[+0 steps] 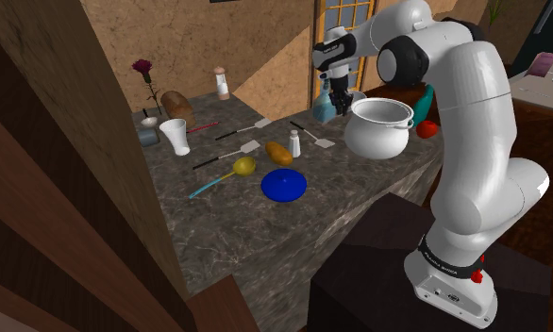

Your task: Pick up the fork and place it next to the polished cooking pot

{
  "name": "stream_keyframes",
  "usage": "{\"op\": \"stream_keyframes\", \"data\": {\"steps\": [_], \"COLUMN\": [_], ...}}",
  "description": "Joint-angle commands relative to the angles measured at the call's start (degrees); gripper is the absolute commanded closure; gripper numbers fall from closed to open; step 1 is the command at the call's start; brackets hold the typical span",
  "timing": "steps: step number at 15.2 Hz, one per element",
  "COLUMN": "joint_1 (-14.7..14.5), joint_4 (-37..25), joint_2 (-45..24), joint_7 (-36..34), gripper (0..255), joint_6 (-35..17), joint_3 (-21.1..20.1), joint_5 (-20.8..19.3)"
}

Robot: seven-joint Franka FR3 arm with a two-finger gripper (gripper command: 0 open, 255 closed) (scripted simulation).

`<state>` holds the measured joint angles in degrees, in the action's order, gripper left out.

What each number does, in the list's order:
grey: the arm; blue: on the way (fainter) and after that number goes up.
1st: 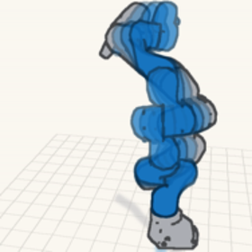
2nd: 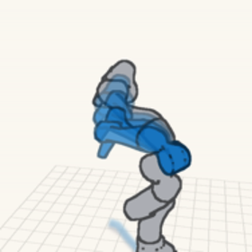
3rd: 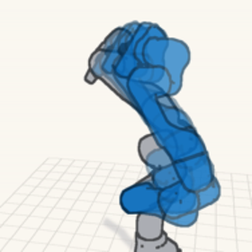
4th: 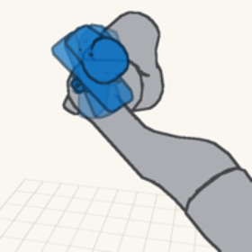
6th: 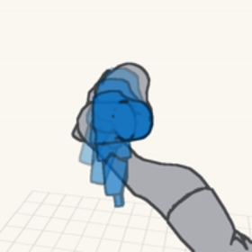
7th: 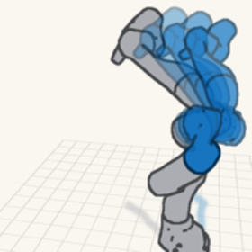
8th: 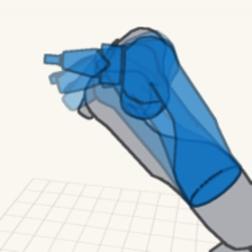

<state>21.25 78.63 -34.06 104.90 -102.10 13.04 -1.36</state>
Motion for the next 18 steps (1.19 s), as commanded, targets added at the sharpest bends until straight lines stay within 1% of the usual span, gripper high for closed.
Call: {"op": "stream_keyframes", "data": {"steps": [1,7,15,16,18], "joint_1": [-0.11,-0.06,-0.03,-0.19,-0.04], "joint_4": [1.29,3.49,3.49,3.37,2.44], "joint_2": [-0.15,-1.77,-1.76,-1.84,-1.98], "joint_7": [-0.22,-0.49,-0.51,-0.7,-0.52], "gripper": [255,255,255,0,0], "joint_6": [-1.45,-5.23,-5.23,-5.18,-4.4], "joint_3": [-0.06,-0.24,-0.28,-0.34,-0.3], "joint_5": [0.02,0.25,0.23,0.22,0.25]}}
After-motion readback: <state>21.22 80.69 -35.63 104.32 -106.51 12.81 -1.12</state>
